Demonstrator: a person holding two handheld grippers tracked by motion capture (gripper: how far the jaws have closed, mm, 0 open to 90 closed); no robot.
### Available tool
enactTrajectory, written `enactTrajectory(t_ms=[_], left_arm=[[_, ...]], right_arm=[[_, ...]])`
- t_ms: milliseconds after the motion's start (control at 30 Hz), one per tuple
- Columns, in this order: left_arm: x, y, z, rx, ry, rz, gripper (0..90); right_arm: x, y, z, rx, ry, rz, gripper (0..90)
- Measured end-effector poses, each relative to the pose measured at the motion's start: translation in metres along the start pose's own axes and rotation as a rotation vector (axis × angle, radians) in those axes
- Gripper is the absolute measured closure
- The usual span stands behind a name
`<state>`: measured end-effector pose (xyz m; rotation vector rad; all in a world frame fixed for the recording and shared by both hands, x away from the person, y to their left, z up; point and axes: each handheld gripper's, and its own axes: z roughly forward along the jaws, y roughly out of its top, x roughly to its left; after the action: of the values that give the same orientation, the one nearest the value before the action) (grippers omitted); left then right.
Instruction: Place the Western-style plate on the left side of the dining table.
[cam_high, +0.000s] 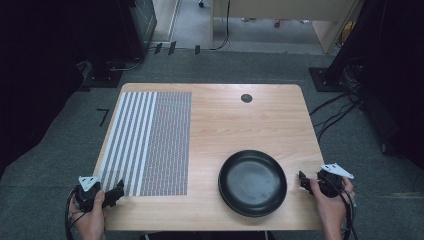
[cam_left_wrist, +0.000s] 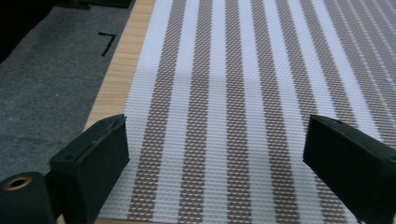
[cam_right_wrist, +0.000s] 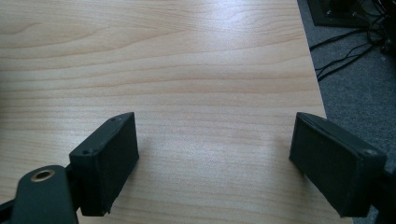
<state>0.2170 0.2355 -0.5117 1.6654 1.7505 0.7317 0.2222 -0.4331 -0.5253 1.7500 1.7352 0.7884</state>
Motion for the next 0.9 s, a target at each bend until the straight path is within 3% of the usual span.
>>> enactTrajectory(t_ms=[33, 167, 267, 500, 900], left_arm=[[-0.003, 0.002, -0.002, -0.009, -0.018, 0.004, 3.0], [-0.008, 0.005, -0.003, -0.020, -0.025, 0.008, 3.0], [-0.016, 0.008, -0.004, -0.031, -0.057, 0.002, 3.0], [-0.040, 0.015, -0.004, -0.034, -0.106, 0.048, 3.0], [-0.064, 0.017, -0.003, -0.033, -0.150, 0.087, 3.0]], right_arm=[[0.000, 0.000, 0.000, 0.001, -0.002, 0.003, 13.8], [0.000, 0.000, 0.000, 0.002, -0.002, 0.002, 13.5], [0.000, 0.000, 0.000, 0.002, -0.002, 0.003, 13.5], [0.002, 0.000, -0.002, 0.005, -0.012, 0.009, 14.0], [0.006, 0.003, -0.015, -0.033, 0.007, 0.028, 14.3]])
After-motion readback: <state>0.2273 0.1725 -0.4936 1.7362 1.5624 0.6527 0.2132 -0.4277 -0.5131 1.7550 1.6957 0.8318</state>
